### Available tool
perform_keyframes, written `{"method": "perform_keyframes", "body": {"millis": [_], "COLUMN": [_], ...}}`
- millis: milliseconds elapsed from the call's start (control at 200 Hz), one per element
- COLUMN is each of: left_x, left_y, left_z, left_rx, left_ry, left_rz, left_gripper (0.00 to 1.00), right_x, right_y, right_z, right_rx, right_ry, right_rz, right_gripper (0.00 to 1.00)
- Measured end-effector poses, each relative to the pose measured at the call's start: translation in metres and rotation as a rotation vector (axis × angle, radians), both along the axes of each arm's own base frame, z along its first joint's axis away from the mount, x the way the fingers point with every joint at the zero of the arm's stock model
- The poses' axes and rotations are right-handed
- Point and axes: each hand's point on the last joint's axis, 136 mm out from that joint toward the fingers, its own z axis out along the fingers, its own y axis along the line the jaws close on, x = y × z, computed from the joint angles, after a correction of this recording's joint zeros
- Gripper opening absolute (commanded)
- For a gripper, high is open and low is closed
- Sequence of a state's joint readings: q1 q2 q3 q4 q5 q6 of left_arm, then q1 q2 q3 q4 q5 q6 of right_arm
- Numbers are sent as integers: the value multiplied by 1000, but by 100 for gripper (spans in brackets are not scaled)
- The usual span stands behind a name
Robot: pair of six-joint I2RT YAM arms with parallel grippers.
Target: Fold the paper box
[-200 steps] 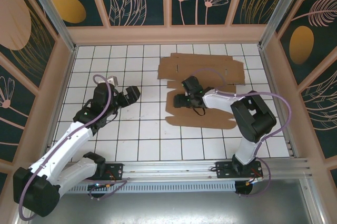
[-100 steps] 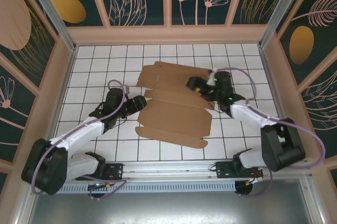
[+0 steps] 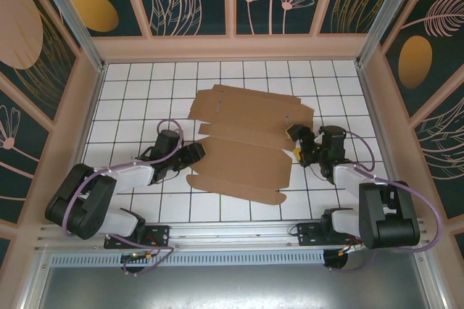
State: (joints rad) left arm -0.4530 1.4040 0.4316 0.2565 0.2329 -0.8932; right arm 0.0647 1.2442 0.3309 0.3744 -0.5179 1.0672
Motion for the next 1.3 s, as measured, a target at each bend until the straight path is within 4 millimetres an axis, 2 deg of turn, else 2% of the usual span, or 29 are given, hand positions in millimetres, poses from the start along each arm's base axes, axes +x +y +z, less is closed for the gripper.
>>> {"method": "perform_keyframes", "body": {"millis": [245,375,636,746,801,926,986,1116,1251,1301], "left_x": [0,0,0,0,0,1,1,1,2,2], "left_y": [1,1,1,1,1,1,1,1,1,1], "left_z": [-3,-5,-5,-5,-5,-5,-6,-7,-7,-7], "left_rx": [4,7,2,1,0,0,0,1,2,2], "left_ry": [0,5,-4,-7,-8,-9,-9,-7,-8,-6], "left_rz": [4,4,5,5,5,5,5,5,6,6], "left_gripper": [59,59,59,59,59,59,59,58,58,58], "right_x": [21,28,45,47,47,48,48,52,52,51], "right_y": [-24,-25,-26,-30,-33,-40,-44,-50,-53,-57], "right_z": [-8,-13,-2,-4,-7,-11,-14,-25,-23,-23], "right_rx": [49,104,186,206,215,233,242,280,300,288], "right_ry": [-17,-27,-102,-115,-118,-135,-146,-149,-184,-194], "right_rz": [-103,-125,-165,-197,-217,-263,-294,-339,-355,-370], "right_gripper": [93,88,80,79,75,55,49,49,50,48]}}
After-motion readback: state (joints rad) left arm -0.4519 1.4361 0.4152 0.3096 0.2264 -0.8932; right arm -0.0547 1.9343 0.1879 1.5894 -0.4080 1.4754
